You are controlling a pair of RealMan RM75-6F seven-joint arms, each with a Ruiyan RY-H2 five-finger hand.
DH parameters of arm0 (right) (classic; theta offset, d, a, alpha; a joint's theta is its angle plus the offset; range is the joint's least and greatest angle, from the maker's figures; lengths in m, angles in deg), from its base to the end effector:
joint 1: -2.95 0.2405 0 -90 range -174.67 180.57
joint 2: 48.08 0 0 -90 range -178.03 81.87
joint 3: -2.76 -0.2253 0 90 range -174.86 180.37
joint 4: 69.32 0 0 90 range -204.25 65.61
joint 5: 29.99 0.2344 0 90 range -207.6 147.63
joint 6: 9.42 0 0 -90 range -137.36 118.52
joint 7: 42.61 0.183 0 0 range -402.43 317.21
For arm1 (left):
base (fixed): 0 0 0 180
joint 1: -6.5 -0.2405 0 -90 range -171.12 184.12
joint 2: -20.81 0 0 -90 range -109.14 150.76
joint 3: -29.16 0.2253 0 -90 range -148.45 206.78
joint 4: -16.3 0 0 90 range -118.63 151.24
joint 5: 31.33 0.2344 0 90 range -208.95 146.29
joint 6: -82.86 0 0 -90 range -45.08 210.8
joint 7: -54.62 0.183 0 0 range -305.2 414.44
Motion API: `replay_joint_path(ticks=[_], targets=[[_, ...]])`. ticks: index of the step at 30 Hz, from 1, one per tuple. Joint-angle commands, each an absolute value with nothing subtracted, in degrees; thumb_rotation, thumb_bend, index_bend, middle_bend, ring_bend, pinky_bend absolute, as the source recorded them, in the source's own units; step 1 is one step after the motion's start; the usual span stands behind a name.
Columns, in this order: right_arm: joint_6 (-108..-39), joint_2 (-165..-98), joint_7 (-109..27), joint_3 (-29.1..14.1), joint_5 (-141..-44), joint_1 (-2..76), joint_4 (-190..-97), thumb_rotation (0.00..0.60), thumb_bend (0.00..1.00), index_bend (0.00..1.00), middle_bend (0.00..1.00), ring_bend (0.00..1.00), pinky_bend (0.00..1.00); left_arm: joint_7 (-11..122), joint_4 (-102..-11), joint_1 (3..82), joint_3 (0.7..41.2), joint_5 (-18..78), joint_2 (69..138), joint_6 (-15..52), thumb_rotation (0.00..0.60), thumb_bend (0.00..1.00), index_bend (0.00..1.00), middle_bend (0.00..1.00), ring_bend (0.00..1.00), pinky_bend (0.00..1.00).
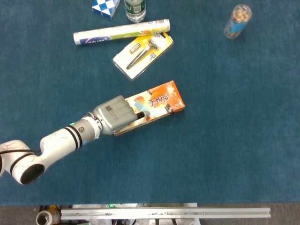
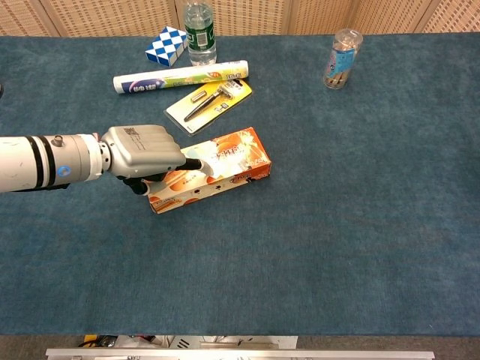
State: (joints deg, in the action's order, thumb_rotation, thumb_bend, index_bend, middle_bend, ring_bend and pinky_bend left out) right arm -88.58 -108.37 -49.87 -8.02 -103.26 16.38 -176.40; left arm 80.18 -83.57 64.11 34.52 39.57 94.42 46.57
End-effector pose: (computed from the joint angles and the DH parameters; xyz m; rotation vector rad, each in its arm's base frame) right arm -0.2277 -0.2805 0.1333 1.3081 -0.9653 1.0062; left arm -0.1032 0.2862 -0.0789 -2.5648 -0.5587 -0.5005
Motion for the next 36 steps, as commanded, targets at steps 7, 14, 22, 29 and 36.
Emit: replay_joint_path(ticks=[7, 14, 22, 29, 36], targets=[[-88.8, -108.3, -49.7, -8.0, -103.6, 16.2, -176.6, 0.600, 0.55, 0.39, 0.93, 1.00, 1.00, 80.4, -85.1, 63.7, 34.6, 40.6, 93.6, 45.9, 0.600, 0.78, 0.11, 0.98, 1.00, 0.99], [-89.0, -108.1, -49.6, -8.0, -103.7, 16.0, -176.7, 0.600, 0.55, 0.39, 0.93, 1.00, 1.00, 81.4, -84.7, 63.9, 34.7, 40.1, 94.5, 46.4, 0.600, 0.78, 0.11, 0.98, 1.00, 0.99], [-89.8, -107.7, -49.0, -8.2, -103.9, 15.6, -176.8, 0.600, 0.55, 0.39, 0.93, 1.00, 1.00, 80.2, -85.9, 62.5, 34.1, 40.6, 92.9, 43.7, 0.600, 0.78, 0.11, 0.97, 1.00, 0.99], [-90.0, -106.7, -48.3, -8.2, -103.8, 15.0, -176.7, 0.600, 0.55, 0.39, 0.89, 1.00, 1.00, 75.6, -88.0, 57.9, 34.2, 44.0, 88.3, 36.9, 0.600, 0.73, 0.10, 0.90, 0.92, 0.92], [-90.4, -106.3, -49.0, -8.0, -102.6, 14.3, -175.9, 0.600, 0.43, 0.39, 0.78, 0.90, 1.00, 68.7, -87.1, 49.7, 34.7, 47.5, 84.3, 25.6, 0.600, 0.65, 0.08, 0.78, 0.77, 0.88]])
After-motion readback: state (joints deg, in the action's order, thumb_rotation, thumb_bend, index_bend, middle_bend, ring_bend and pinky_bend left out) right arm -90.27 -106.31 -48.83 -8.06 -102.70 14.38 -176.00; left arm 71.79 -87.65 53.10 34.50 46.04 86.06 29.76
